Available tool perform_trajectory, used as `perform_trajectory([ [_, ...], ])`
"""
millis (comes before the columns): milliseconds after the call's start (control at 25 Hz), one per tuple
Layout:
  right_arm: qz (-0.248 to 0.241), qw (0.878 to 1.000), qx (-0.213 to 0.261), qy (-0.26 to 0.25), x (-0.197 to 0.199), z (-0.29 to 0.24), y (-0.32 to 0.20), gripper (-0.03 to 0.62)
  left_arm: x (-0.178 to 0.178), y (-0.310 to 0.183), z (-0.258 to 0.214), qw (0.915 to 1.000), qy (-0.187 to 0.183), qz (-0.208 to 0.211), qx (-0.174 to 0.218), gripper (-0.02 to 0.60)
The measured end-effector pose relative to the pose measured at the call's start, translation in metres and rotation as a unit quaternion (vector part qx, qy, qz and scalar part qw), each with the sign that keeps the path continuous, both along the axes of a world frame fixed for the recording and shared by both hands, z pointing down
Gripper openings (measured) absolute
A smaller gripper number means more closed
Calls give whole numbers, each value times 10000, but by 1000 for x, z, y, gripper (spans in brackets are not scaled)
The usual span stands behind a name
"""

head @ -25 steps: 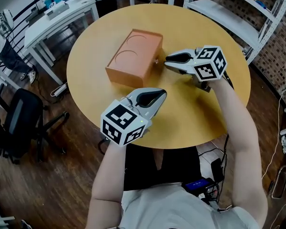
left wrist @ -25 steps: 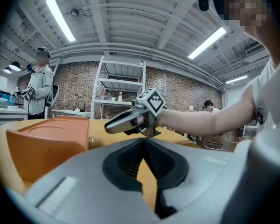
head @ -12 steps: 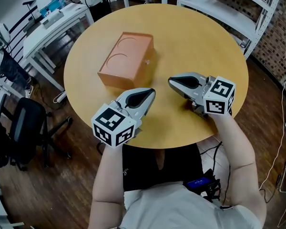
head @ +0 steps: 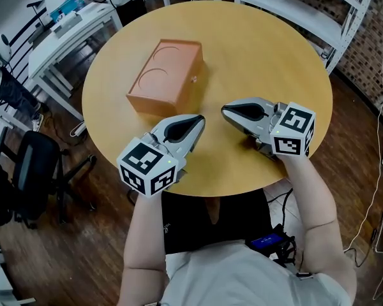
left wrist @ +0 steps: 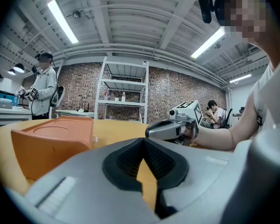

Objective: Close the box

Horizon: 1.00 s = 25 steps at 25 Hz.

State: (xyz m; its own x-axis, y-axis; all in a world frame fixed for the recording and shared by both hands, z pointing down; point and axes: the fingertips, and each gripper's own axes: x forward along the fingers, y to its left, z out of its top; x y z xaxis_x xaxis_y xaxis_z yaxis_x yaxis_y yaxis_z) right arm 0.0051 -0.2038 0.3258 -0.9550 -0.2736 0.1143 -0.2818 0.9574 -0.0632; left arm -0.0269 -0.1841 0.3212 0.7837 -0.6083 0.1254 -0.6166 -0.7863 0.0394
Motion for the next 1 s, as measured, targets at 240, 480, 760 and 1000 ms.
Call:
perform_trajectory([
  [240,-15,10000,0,0,-1,0,0,0,0,0,-1,10000,7,-3,3,0],
  [480,-21,10000,-5,-1,0,0,-1,0,1,-2,0,10000,7,-7,-1,0],
  [760,-23,10000,-1,-7,0,1,0,0,1,-1,1,10000,1,-8,4,1],
  [1000,-24,10000,-8,-2,0,-1,-2,0,1,-3,-1,10000,9,-9,-2,0],
])
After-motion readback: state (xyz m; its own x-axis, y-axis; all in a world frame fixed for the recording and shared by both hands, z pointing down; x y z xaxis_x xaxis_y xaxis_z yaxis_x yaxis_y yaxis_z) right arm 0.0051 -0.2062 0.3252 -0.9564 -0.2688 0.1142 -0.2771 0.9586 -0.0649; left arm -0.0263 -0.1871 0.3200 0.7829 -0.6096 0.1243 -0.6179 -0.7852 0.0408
